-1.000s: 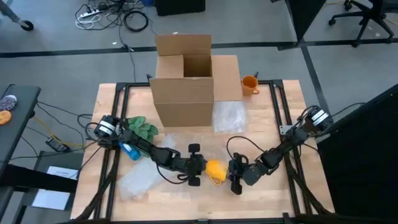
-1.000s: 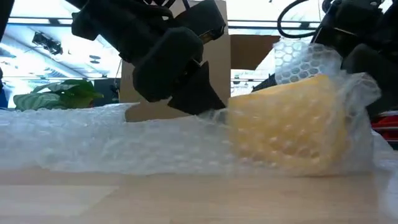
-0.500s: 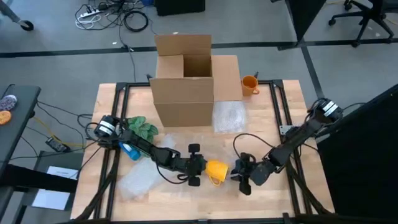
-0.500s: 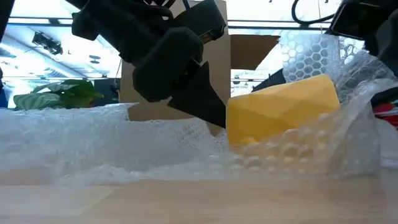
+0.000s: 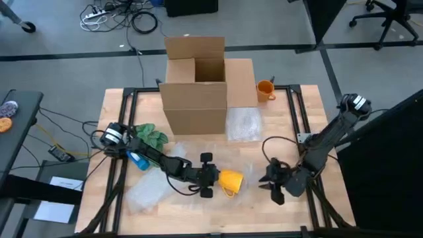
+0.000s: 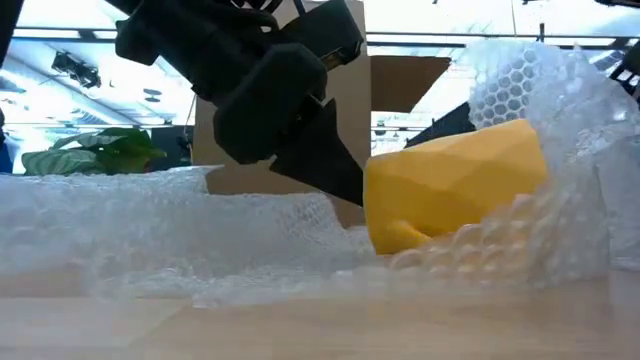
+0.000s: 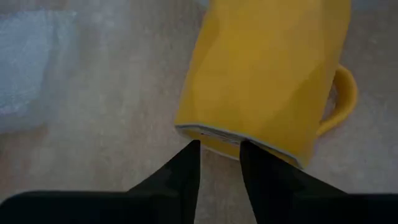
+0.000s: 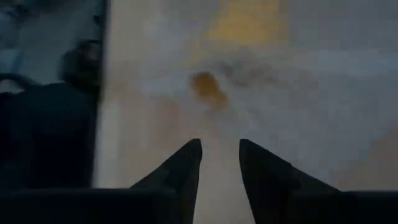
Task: Wrap mug
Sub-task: Wrap the yellow mug with the bubble wrap
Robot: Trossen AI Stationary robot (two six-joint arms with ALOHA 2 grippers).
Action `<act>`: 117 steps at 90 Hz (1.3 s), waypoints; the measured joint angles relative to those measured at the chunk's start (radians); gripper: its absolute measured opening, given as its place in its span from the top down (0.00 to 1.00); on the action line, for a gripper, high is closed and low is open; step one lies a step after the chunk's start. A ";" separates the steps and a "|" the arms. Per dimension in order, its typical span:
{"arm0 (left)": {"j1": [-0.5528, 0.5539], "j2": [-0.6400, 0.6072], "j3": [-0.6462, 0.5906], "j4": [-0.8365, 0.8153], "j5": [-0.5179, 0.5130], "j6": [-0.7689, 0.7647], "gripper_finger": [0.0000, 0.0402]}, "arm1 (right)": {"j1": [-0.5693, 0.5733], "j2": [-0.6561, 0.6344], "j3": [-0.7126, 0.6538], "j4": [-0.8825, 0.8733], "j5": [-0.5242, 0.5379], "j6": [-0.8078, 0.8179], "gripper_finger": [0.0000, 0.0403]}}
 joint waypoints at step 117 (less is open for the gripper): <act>0.010 0.000 0.001 -0.031 -0.010 -0.029 0.75 | -0.238 0.535 -0.001 0.851 0.060 -0.441 0.82</act>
